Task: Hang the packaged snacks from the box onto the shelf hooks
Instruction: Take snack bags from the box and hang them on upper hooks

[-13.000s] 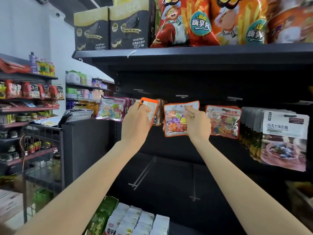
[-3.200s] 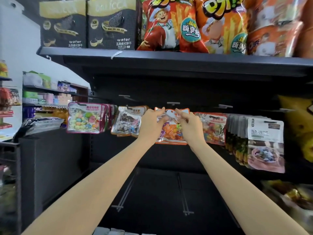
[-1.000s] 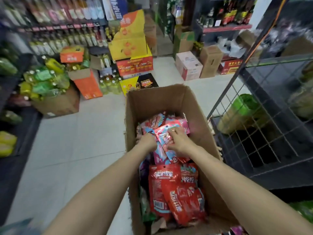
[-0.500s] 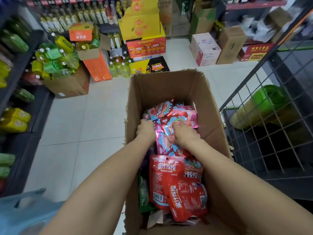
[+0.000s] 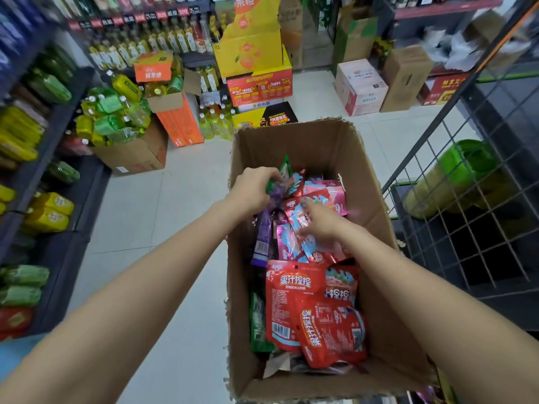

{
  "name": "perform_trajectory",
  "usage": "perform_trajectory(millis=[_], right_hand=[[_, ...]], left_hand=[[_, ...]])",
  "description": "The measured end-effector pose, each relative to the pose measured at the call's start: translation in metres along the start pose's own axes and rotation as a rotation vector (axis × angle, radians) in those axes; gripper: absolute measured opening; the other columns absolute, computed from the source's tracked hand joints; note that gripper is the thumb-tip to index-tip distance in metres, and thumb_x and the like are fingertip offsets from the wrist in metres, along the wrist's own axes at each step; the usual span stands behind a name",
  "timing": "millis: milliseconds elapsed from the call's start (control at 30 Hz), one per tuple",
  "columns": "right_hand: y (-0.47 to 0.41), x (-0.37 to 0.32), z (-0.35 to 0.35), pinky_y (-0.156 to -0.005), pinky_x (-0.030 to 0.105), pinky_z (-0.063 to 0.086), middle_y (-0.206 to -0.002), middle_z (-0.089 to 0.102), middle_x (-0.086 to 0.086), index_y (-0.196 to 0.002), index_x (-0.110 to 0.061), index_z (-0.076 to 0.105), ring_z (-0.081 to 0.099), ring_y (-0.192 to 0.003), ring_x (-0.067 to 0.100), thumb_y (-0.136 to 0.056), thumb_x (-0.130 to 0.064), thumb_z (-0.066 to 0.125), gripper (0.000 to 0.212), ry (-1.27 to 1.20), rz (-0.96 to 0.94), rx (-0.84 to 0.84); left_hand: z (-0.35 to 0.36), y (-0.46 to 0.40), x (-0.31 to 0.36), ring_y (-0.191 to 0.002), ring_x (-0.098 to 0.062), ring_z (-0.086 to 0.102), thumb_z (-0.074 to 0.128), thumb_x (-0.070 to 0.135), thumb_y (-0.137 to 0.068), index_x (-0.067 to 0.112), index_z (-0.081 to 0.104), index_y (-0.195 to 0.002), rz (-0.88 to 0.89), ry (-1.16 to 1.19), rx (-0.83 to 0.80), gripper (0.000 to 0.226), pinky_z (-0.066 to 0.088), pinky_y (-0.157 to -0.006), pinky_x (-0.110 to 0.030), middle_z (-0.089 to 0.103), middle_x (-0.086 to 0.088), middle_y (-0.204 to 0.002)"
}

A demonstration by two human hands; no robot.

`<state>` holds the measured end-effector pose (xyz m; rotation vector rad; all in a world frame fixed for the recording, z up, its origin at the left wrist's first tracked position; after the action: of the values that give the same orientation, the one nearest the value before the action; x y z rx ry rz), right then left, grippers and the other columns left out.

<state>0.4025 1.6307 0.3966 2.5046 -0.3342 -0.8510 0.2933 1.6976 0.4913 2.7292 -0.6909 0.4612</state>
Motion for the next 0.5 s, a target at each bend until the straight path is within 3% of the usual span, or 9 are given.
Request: perform_trajectory(millis=[67, 133, 233, 300, 400, 500], right_hand=[[0.004, -0.007, -0.026, -0.11, 0.033, 0.027, -0.153, 0.026, 0.016, -0.152, -0.013, 0.007, 0.029, -0.139, 0.03, -0.082, -0.015, 0.072, 0.096, -0.209, -0.056, 0.189], [0.012, -0.019, -0.051, -0.114, 0.035, 0.02, -0.158, 0.014, 0.011, -0.152, -0.02, 0.002, 0.016, -0.145, 0.027, -0.079, -0.014, 0.075, 0.103, -0.254, -0.122, 0.35], [0.019, -0.042, -0.063, -0.11, 0.032, 0.025, -0.154, 0.027, 0.008, -0.151, -0.024, 0.013, 0.024, -0.141, 0.024, -0.075, -0.012, 0.078, 0.101, -0.247, -0.248, 0.35], [0.024, -0.045, -0.069, -0.098, 0.025, 0.032, -0.141, 0.045, 0.008, -0.144, -0.019, 0.032, 0.041, -0.13, 0.022, -0.074, -0.012, 0.078, 0.084, -0.286, -0.263, 0.371], [0.033, -0.039, -0.079, -0.074, 0.02, 0.032, -0.108, 0.062, 0.0, -0.116, -0.012, 0.057, 0.055, -0.104, 0.019, -0.074, -0.016, 0.078, 0.048, -0.319, -0.239, 0.473], [0.039, -0.04, -0.08, -0.067, 0.023, 0.031, -0.075, 0.05, -0.014, -0.097, -0.012, 0.072, 0.05, -0.085, 0.014, -0.078, -0.017, 0.075, 0.02, -0.278, -0.248, 0.48]], left_hand=[[-0.005, 0.003, -0.002, -0.107, -0.028, 0.06, 0.065, 0.003, -0.08, 0.021, 0.061, -0.112, 0.025, 0.057, 0.028, 0.037, 0.052, -0.083, -0.037, 0.063, -0.007, -0.121], [-0.006, 0.007, -0.001, -0.104, -0.026, 0.061, 0.063, 0.001, -0.08, 0.018, 0.058, -0.108, 0.057, 0.115, 0.031, 0.033, 0.052, -0.08, -0.035, 0.065, -0.009, -0.115], [-0.006, 0.012, 0.003, -0.099, -0.026, 0.064, 0.059, -0.002, -0.08, 0.018, 0.047, -0.103, 0.096, 0.205, 0.024, 0.033, 0.053, -0.08, -0.039, 0.066, -0.013, -0.107], [-0.005, 0.016, 0.004, -0.098, -0.026, 0.064, 0.058, -0.003, -0.081, 0.019, 0.042, -0.101, 0.1, 0.247, 0.024, 0.034, 0.053, -0.082, -0.041, 0.067, -0.015, -0.105], [-0.004, 0.02, -0.004, -0.1, -0.024, 0.063, 0.056, -0.004, -0.083, 0.014, 0.043, -0.107, 0.07, 0.257, 0.051, 0.033, 0.052, -0.085, -0.039, 0.066, -0.014, -0.105], [-0.003, 0.021, -0.009, -0.101, -0.026, 0.062, 0.056, 0.0, -0.087, 0.011, 0.05, -0.112, 0.062, 0.171, 0.095, 0.028, 0.051, -0.086, -0.04, 0.066, -0.013, -0.107]])
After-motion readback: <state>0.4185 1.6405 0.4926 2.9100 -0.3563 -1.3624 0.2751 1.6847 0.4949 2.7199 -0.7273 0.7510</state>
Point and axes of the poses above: each hand's wrist, its own y-axis away from the middle knuckle, its own z-axis out of the palm, x = y × z, the point moved 9 cm from there along -y, towards the middle knuckle
